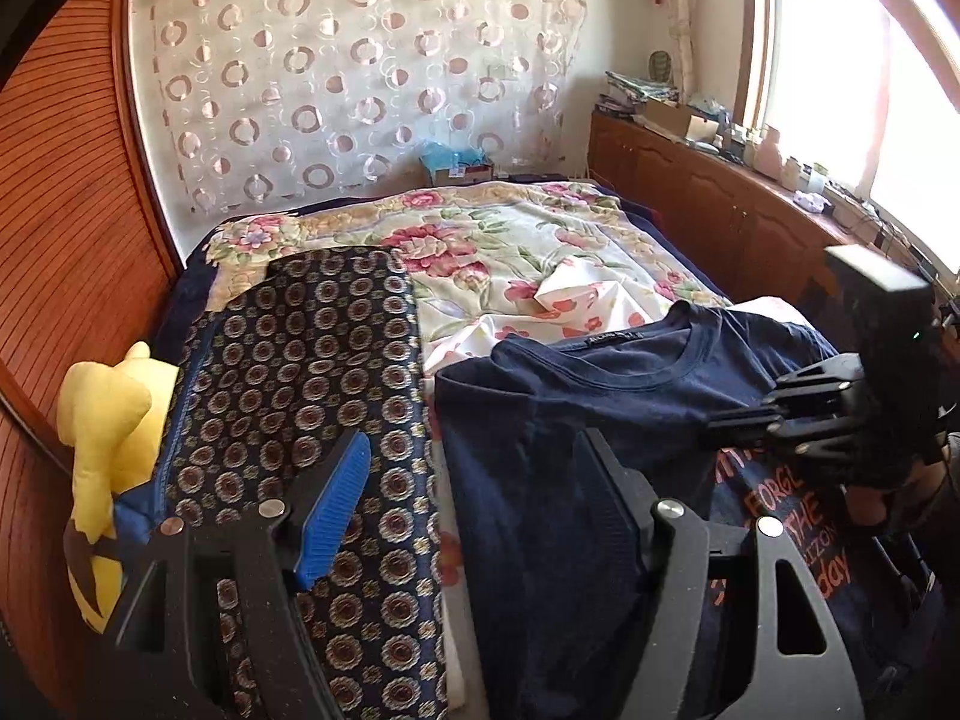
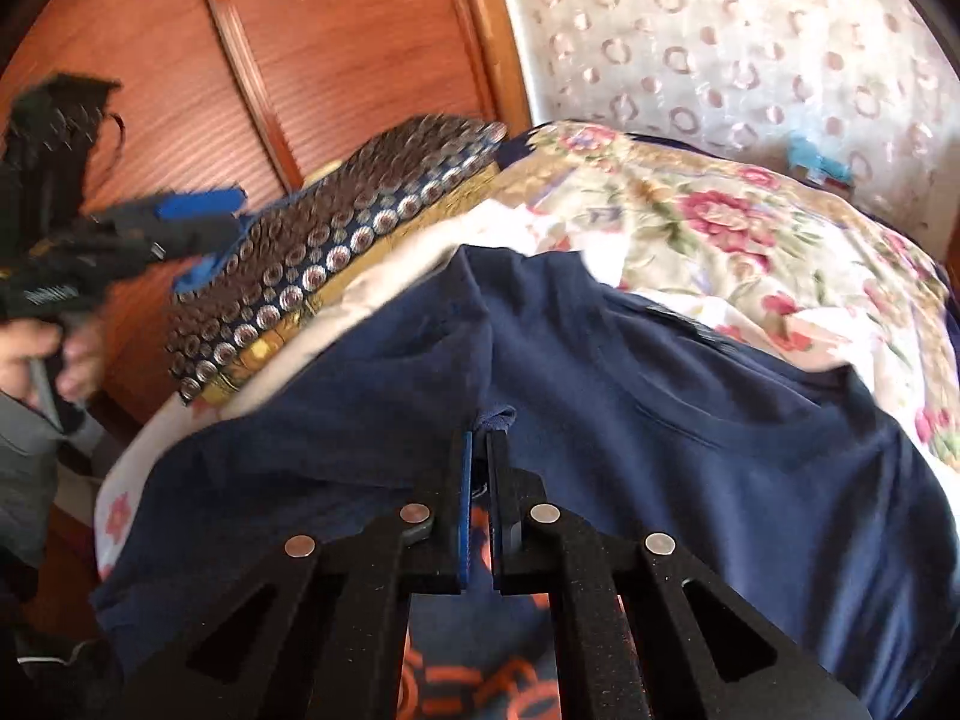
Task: Fold small clothes
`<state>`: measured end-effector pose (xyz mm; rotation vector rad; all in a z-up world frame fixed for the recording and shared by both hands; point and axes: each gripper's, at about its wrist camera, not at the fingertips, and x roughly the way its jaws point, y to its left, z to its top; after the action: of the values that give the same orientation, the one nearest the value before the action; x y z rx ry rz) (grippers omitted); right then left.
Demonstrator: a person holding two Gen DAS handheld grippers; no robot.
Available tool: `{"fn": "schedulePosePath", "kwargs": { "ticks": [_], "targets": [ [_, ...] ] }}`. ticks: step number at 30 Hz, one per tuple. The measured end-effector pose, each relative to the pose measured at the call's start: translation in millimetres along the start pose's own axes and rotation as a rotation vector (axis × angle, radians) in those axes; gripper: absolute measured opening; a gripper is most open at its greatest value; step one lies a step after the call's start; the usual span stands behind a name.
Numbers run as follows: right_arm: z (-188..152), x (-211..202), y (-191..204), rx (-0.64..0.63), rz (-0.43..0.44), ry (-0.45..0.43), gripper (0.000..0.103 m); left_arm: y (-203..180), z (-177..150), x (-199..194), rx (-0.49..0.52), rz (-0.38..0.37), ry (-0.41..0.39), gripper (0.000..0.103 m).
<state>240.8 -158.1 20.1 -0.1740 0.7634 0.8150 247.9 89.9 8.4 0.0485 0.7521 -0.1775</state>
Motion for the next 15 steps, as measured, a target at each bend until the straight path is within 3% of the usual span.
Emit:
{"fn": "schedulePosePath", "kwargs": {
  "ticks": [3, 8, 12, 15],
  "targets": [
    [-10.4, -11.2, -10.4, 0.043, -0.046, -0.017, 0.004, -12.2, 6.2, 15.2, 0.025, -0.016, 0.025, 0.071],
    [-24.3, -10.7, -23.3, 0.061, -0.142, 0.008, 0.023, -31.5, 13.7, 51.3, 0.051, -0.062, 0.097, 0.070],
    [-39.1, -23.4, -44.9, 0.108, -0.230, -0.001, 0.036, -40.3, 14.9, 82.8, 0.050, -0.063, 0.170, 0.049],
    [-52.7, -29.7, -60.4, 0.126, -0.293, 0.013, 0.037, -48.9, 17.9, 101.3, 0.058, -0.053, 0.204, 0.046]
  ]
}}
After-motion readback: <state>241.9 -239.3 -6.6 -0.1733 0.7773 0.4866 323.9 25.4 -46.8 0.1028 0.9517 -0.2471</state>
